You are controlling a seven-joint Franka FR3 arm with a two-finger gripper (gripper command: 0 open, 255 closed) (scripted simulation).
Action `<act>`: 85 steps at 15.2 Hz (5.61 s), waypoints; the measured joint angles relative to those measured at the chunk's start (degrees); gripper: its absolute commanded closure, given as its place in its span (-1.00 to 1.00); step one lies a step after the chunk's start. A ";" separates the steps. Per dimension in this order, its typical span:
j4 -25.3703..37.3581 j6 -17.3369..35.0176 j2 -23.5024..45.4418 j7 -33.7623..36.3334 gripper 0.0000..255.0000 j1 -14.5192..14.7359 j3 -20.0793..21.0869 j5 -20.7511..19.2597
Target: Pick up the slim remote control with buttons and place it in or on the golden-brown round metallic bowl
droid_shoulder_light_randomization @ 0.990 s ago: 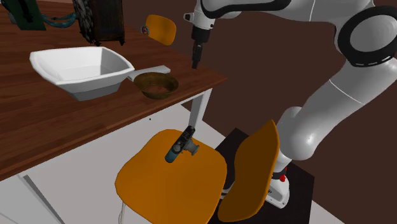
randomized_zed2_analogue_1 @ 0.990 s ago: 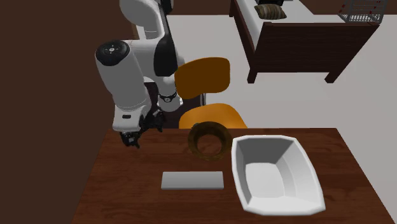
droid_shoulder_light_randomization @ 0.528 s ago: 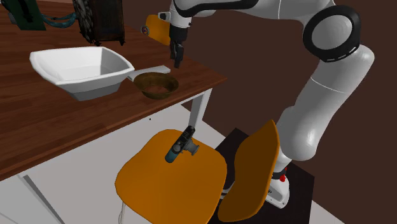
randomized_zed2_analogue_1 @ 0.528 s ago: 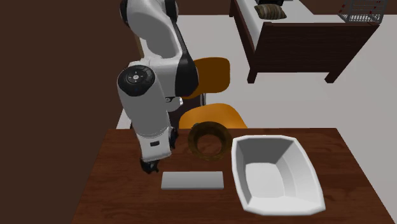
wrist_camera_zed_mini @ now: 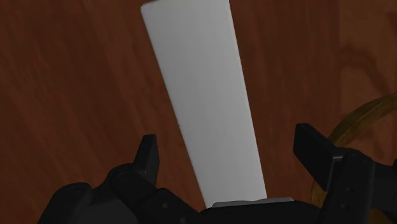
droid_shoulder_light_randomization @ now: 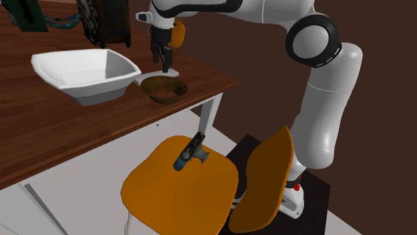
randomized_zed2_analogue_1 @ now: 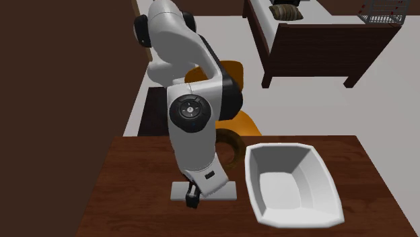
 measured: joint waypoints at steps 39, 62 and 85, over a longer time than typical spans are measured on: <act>6.19 -4.54 1.64 -0.86 1.00 0.15 0.31 -0.01; -12.39 -5.84 -18.15 9.83 1.00 6.49 4.77 -1.03; -22.46 3.61 -18.81 10.43 -1.00 6.73 4.95 -1.04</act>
